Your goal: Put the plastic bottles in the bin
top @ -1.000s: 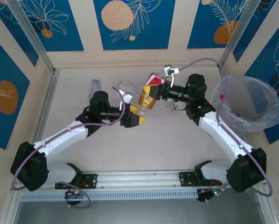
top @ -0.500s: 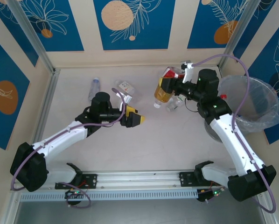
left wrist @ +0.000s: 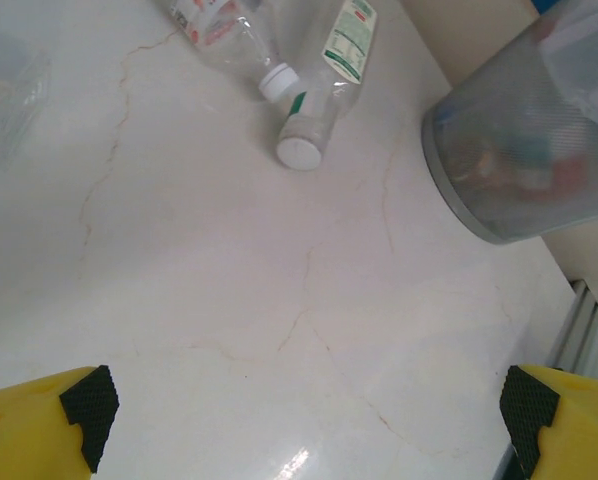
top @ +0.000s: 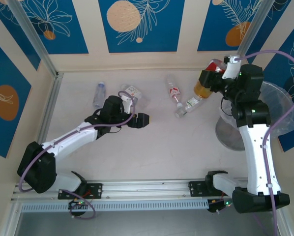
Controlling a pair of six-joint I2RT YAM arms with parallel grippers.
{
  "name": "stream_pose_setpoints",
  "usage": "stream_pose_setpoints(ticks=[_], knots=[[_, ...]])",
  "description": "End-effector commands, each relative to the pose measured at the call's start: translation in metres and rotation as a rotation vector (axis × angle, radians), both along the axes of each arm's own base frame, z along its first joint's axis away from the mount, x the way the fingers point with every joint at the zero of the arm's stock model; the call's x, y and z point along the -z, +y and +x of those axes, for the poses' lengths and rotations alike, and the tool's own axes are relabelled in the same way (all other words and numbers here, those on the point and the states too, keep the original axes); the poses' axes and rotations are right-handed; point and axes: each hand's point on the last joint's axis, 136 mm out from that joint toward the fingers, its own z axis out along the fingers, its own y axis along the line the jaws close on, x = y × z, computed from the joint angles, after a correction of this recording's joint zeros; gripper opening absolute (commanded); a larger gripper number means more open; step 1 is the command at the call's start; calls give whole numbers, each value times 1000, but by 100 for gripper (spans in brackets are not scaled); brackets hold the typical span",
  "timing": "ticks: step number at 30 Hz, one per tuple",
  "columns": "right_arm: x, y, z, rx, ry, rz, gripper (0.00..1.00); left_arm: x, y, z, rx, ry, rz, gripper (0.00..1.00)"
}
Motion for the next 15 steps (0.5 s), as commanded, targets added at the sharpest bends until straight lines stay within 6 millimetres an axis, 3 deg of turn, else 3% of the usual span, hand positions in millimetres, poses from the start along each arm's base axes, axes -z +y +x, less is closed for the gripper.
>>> stream_pose_setpoints(ticks=[1,10,15], knots=[[-17,-32,-12,127,-43,-77,37,-5,-1,7,-33,-2,14,99],[-31,-84,-21,311,-71,-173,37,-2,-4,8,-21,19,21,99],[-51,-151,-46,626,-88,-351,36,-5,-4,7,-17,19,24,99]])
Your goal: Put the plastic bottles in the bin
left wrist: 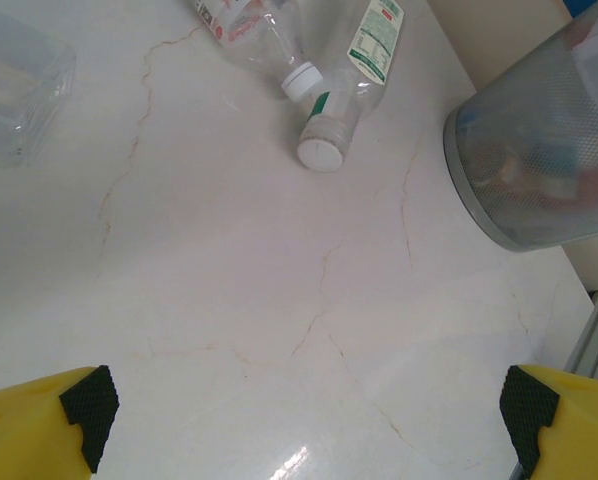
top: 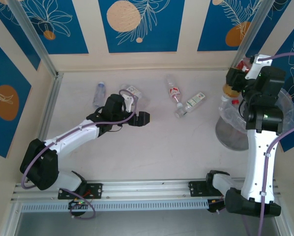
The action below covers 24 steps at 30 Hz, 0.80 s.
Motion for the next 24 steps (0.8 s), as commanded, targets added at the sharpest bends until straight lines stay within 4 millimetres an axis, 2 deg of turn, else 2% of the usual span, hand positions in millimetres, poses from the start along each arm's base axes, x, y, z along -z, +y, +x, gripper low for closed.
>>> stream_pose_setpoints(ticks=[1,5,10,12,18,24], knots=[[-33,-47,-29,225,-60,-150,36,-9,-4,0,9,-5,-4,99],[-35,-70,-32,297,-61,-174,36,-3,-2,-1,0,12,2,99],[-5,-100,-22,393,55,-263,36,-1,0,-1,-15,20,-1,99],[-3,-102,-21,408,62,-319,36,-2,0,-1,-13,16,3,99],[5,-102,-35,440,66,-311,35,-2,-1,0,-4,16,17,99],[42,-97,-46,448,80,-258,36,3,-6,2,0,34,9,99]])
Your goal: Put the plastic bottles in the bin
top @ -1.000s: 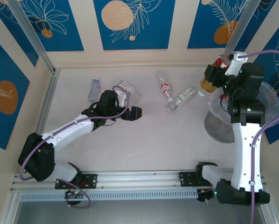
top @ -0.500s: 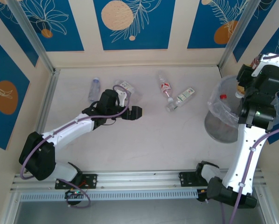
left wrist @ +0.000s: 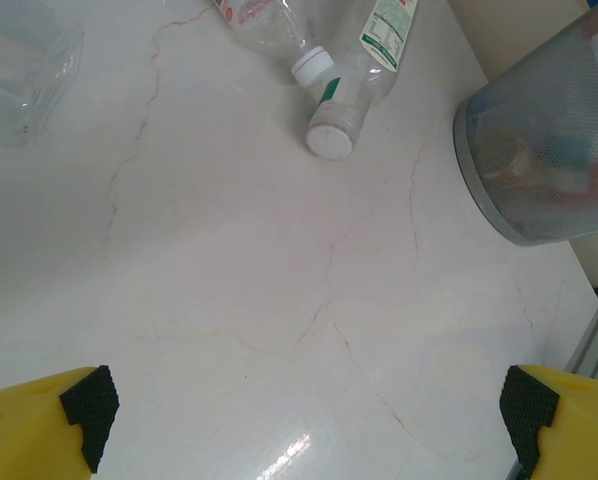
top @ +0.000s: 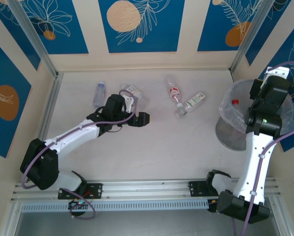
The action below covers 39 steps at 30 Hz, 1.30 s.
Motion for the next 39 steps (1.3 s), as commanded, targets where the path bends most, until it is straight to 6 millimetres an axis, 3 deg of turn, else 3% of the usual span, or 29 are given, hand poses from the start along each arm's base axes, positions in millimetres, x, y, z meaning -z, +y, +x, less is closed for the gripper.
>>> stream_pose_setpoints(ticks=[1,7,16,19,25,27,33,39], knots=[[8,-2,-8,34,-45,-10,36,-3,-8,3,12,8,-12,99],[30,-10,4,44,-37,-4,36,3,-12,1,36,40,-1,99],[57,-53,10,176,-19,-27,41,7,-9,-3,23,76,4,99],[66,-61,10,186,-34,3,47,10,-11,-4,20,97,-13,99],[90,-75,17,214,16,-29,46,11,-18,0,22,121,-37,99],[97,-82,18,244,37,-48,50,10,-20,1,25,124,-39,99],[116,-99,19,316,105,-68,74,12,-22,3,29,135,-35,99],[104,-92,20,299,76,-78,84,15,-24,4,24,148,-42,99]])
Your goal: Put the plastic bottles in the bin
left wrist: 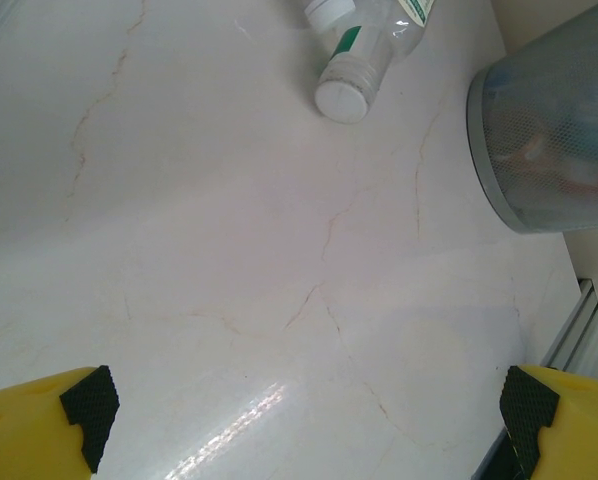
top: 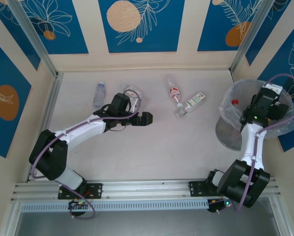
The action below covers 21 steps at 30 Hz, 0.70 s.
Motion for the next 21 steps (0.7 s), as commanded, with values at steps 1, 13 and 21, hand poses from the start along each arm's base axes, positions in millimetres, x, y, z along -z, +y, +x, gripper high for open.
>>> stream_pose_setpoints(ticks=[1,13,21], knots=[[-32,3,-2,4,-97,-51,85,-10,-10,2,17,-3,-36,99],[-30,26,9,-67,-132,38,100,-5,-9,2,17,-2,-22,99],[-29,58,20,-161,-171,176,99,-6,0,4,-21,-21,6,99]])
